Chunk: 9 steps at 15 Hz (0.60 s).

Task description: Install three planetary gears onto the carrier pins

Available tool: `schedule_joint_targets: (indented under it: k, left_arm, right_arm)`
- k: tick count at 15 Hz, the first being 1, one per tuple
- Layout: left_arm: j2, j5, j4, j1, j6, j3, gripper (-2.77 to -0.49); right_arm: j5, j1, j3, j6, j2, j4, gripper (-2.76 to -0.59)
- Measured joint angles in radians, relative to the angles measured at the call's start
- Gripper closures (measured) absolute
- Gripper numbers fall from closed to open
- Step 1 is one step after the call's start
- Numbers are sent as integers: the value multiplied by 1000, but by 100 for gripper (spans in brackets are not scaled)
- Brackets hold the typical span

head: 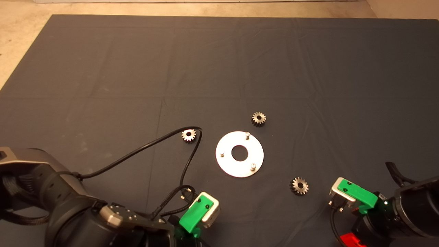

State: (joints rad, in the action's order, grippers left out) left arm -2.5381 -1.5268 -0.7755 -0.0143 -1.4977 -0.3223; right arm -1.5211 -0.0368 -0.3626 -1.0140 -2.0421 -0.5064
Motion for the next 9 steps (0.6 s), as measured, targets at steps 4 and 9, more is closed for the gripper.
schedule_joint_targets:
  k: [4,9]
  left_arm:
    - [7,0,0,0,49,0,-275]
    - [42,0,0,1,152,0,-275]
  right_arm:
    - [2,0,0,0,0,0,-218]
    - [8,0,1,3,0,0,-218]
